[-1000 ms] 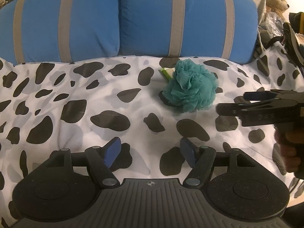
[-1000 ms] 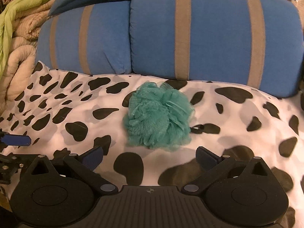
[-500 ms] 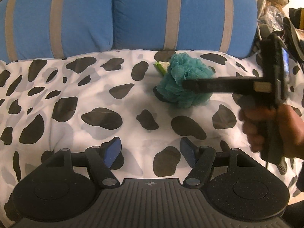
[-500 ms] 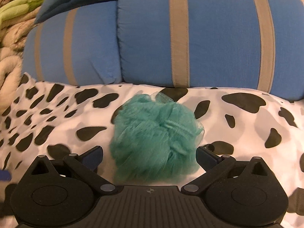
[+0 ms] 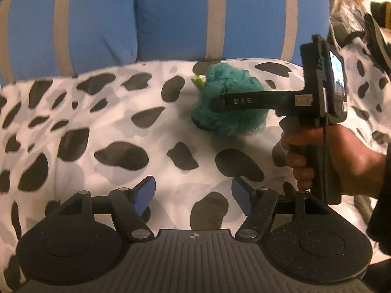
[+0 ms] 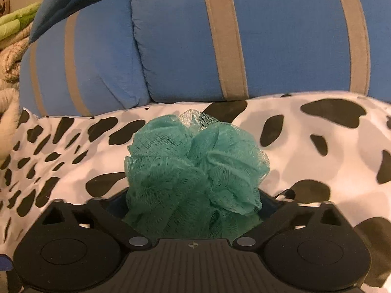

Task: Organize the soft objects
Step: 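Lower the right tool onto the green loofah and close on it, then grasp the green-and-white soap bar with the left tool while the right tool holds the loofah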

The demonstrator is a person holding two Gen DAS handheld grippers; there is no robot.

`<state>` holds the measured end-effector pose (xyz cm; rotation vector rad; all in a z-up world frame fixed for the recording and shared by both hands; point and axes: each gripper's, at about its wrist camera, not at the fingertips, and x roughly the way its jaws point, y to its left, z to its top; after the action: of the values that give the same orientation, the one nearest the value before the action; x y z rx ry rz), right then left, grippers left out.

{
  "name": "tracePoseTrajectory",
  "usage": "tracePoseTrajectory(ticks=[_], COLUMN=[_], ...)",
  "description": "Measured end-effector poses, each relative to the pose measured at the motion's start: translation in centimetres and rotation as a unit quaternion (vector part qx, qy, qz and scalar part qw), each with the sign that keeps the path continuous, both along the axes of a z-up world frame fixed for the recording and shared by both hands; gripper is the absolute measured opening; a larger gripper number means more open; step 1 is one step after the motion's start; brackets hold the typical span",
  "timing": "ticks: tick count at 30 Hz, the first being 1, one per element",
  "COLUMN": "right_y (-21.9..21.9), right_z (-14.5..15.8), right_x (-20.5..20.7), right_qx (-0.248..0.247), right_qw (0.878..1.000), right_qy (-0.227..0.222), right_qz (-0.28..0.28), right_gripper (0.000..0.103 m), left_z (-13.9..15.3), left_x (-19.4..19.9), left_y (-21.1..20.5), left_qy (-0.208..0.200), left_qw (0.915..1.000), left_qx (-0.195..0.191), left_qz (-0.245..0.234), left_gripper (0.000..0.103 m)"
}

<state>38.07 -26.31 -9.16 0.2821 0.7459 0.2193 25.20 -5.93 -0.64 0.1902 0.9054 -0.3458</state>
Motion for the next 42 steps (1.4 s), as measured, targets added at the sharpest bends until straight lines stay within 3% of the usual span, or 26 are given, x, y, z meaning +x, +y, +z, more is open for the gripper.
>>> tracePoseTrajectory(ticks=[4, 7, 20, 40, 42], right_y=[0.2, 0.1, -2.8, -9.0, -9.1], right_z=[0.7, 1.5, 6.8, 9.4, 9.6], right_x=[-0.5, -1.3, -5.7, -13.8, -14.8], right_qx=[-0.002, -0.013, -0.072, -0.11, -0.111], right_qw=[1.0, 1.0, 0.996, 0.993, 0.993], right_qy=[-0.004, -0.007, -0.042, 0.008, 0.011], right_qz=[0.007, 0.012, 0.007, -0.039, -0.033], right_gripper=[0.069, 0.064, 0.062, 0.061, 0.061], left_z=[0.1, 0.3, 0.1, -3.7, -4.5], left_x=[-0.1, -0.2, -0.9, 2.7, 3.4], left_y=[-0.4, -0.6, -3.0, -7.9, -8.3], left_qy=[-0.007, -0.015, -0.058, -0.102, -0.102], left_qw=[1.0, 0.9998, 0.9983, 0.9947, 0.9948], left_qx=[-0.003, -0.01, -0.003, 0.001, 0.005], left_qz=[-0.003, -0.006, -0.007, -0.011, -0.001], left_gripper=[0.068, 0.068, 0.068, 0.068, 0.073])
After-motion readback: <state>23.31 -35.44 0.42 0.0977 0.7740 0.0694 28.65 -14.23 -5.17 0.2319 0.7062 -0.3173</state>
